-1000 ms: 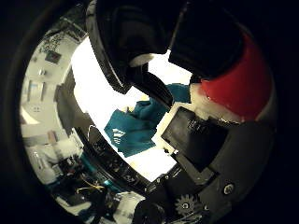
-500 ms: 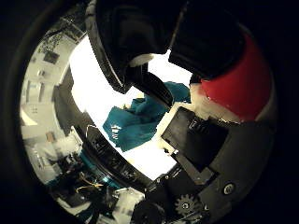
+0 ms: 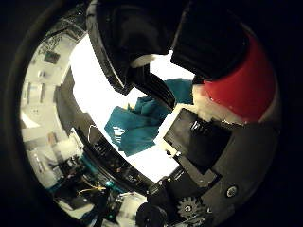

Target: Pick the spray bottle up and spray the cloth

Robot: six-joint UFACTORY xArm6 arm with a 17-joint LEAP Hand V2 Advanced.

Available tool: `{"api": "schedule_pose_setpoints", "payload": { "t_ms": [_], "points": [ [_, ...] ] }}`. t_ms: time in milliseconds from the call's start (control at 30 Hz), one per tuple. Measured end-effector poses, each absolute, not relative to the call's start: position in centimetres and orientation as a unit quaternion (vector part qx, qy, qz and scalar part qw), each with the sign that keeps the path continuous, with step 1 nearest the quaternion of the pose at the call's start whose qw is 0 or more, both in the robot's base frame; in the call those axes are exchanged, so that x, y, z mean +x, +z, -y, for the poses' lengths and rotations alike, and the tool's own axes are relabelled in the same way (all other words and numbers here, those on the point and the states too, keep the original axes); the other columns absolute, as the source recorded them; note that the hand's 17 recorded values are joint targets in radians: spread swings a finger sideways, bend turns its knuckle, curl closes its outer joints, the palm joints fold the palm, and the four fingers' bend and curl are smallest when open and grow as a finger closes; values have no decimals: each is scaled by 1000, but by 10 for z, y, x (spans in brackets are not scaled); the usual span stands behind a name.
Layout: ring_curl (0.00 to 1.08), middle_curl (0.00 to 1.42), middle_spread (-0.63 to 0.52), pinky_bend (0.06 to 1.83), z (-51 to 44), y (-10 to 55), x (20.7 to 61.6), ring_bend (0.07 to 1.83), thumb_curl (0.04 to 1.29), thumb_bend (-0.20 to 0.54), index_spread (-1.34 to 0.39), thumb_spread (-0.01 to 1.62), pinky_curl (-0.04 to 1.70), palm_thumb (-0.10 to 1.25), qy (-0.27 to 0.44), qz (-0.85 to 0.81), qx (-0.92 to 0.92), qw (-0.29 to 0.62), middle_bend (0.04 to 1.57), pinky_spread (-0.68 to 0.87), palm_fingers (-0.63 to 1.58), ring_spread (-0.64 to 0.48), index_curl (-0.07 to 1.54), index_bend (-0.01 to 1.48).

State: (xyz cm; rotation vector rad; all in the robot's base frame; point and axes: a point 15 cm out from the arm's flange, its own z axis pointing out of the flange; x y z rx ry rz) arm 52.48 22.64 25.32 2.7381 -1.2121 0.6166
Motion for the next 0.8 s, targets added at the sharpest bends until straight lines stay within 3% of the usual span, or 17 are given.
{"api": "schedule_pose_setpoints", "payload": {
  "t_ms": [200, 600, 800],
  "points": [
    [696, 686, -114, 1039, -249, 295, 536, 1464, 871, -17, -229, 841, 1436, 995, 180, 439, 880, -27, 1415, -129, 1145, -187, 821, 1148],
    [696, 687, -115, 1039, -342, 371, 542, 1464, 877, -17, -229, 839, 1436, 994, 30, 493, 834, -247, 1415, -129, 1146, -187, 821, 1148],
    [696, 688, -115, 1040, -377, 371, 555, 1466, 876, -16, -231, 838, 1436, 998, -28, 487, 807, -333, 1416, -129, 1142, -187, 822, 1143]
  ]
}}
